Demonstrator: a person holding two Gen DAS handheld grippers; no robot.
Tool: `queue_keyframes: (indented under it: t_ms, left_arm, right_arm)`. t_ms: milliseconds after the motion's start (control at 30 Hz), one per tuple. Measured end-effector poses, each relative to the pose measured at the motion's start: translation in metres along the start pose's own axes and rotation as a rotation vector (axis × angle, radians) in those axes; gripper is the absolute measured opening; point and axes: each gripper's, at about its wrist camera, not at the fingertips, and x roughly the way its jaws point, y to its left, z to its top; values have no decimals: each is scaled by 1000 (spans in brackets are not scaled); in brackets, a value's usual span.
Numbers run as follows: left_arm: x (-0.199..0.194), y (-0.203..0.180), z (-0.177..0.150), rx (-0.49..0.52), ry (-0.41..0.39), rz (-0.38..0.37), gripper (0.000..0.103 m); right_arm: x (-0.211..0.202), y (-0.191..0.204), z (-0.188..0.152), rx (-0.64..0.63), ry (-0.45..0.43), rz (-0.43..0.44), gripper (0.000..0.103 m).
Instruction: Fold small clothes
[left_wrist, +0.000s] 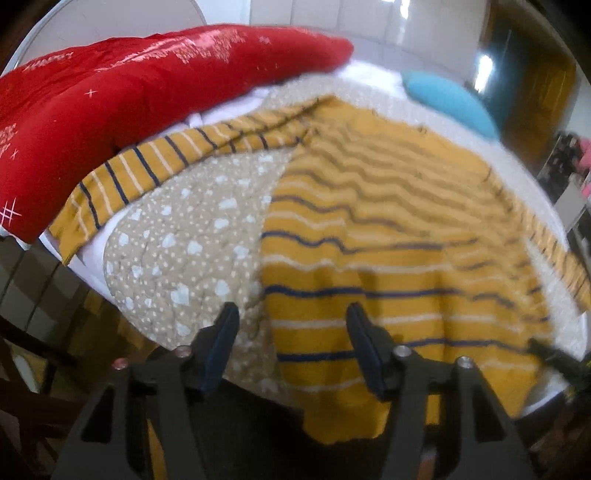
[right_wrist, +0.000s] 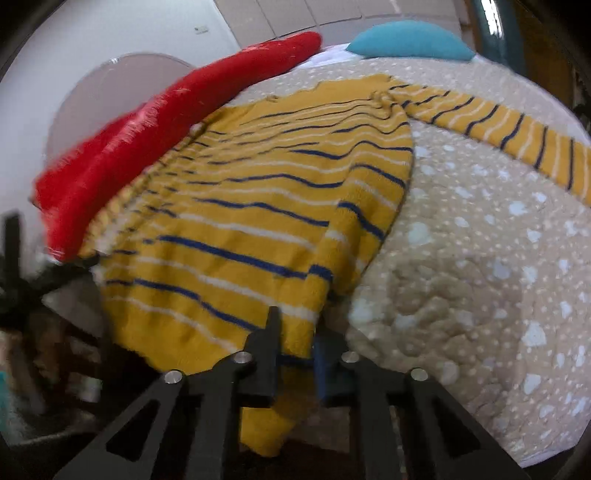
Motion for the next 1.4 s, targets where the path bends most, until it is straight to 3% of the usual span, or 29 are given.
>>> queue_keyframes:
  t_ms: [33,67,200,233,267,300,367,467,533,700,833,1033,1233,1400]
  left_arm:
    - [4,-1,-1,11,21,19,12]
    - [6,0,-3,12,38,29,4]
    - [-4,11,-5,-19,6,22,5]
    - [-8,11,-5,-17,-9,28,7]
    - [-14,11,-5,-13,-27,33,21]
    - [-20,11,-5,-8,-46,35,45]
    - [-30,8,-2,-5,-86,34,71]
    - [-42,-3,6,31,-133,33,73]
    - [-43,-18,10,72,-150,47,74]
    - [-30,-56,18,164,-140,35,75]
    - [-8,-91,30,212,-140,-1,77]
    - [38,-130,55,236,-122,-55,77]
    - [90,-151,78,225,-56,-51,77]
    - [106,-150,79,195,-59,-18,99]
  right_arm:
    - [-7,-3,1,17,-7,32,13]
    - [-17,-6,1,33,-18,62,13]
    - [-39,-16,-7,45,-19,54,11]
    - [-38,-20,-13,35,5,37,10]
    - [-39,-24,-16,34,16,23,10]
    - [-41,-29,-19,43,13,12,11]
    - [-48,-42,-21,87,-16,-2,11]
    - [-59,-66,-11,161,-84,-60,14]
    - [-64,-83,-3,214,-118,-98,25]
    - [-72,-113,7,293,-162,-147,33]
    - [-74,-131,18,325,-191,-178,47]
    - [-64,-161,39,381,-204,-216,48]
    - [-48,-175,62,382,-204,-254,48]
    - [-35,-189,79,410,-223,-264,54]
